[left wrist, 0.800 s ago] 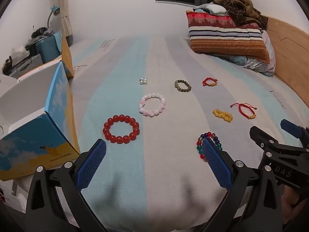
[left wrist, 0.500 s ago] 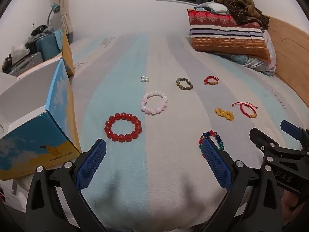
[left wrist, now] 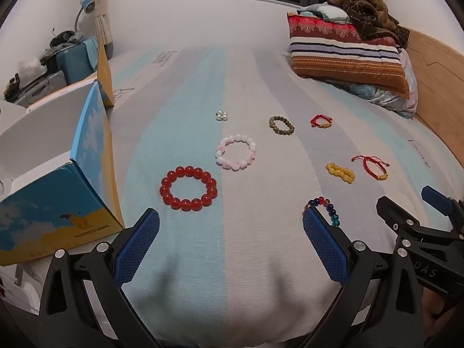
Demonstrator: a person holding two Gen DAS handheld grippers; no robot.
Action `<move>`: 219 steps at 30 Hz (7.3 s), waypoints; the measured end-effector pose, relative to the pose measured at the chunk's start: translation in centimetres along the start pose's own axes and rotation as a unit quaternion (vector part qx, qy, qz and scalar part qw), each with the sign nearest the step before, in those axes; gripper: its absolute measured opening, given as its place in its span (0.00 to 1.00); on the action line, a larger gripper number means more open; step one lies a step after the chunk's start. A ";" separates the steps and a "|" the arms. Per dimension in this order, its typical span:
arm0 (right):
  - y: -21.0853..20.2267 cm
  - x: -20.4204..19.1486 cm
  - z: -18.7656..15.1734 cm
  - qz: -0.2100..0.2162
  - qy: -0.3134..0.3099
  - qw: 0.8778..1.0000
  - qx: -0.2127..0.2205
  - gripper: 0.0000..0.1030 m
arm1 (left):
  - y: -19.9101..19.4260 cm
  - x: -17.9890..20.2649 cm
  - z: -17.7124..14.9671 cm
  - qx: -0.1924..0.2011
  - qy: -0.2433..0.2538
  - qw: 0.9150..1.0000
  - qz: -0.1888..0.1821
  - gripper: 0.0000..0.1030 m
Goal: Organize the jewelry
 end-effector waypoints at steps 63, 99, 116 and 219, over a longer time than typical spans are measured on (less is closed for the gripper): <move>-0.3 0.7 0.3 -0.002 -0.001 1.000 0.003 0.93 | -0.5 0.3 0.1 0.001 0.005 1.000 -0.002 0.95; 9.2 7.2 6.6 -0.034 0.029 0.996 -0.078 0.93 | 8.7 -1.8 5.4 -0.087 0.001 0.996 0.016 0.94; 15.2 11.4 5.6 -0.039 0.064 0.987 -0.142 0.86 | 13.1 -1.9 3.2 -0.131 0.004 0.991 0.005 0.91; 9.8 7.1 8.1 0.010 0.064 0.995 -0.072 0.18 | 6.3 -2.7 6.6 -0.089 -0.003 0.996 -0.030 0.13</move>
Point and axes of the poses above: each gripper's, at about its wrist camera, not at the fingertips, and y roughly the way its jaws point, x to its right, z to its top, the point moved 3 cm from there along y, roughly the way its jaws point
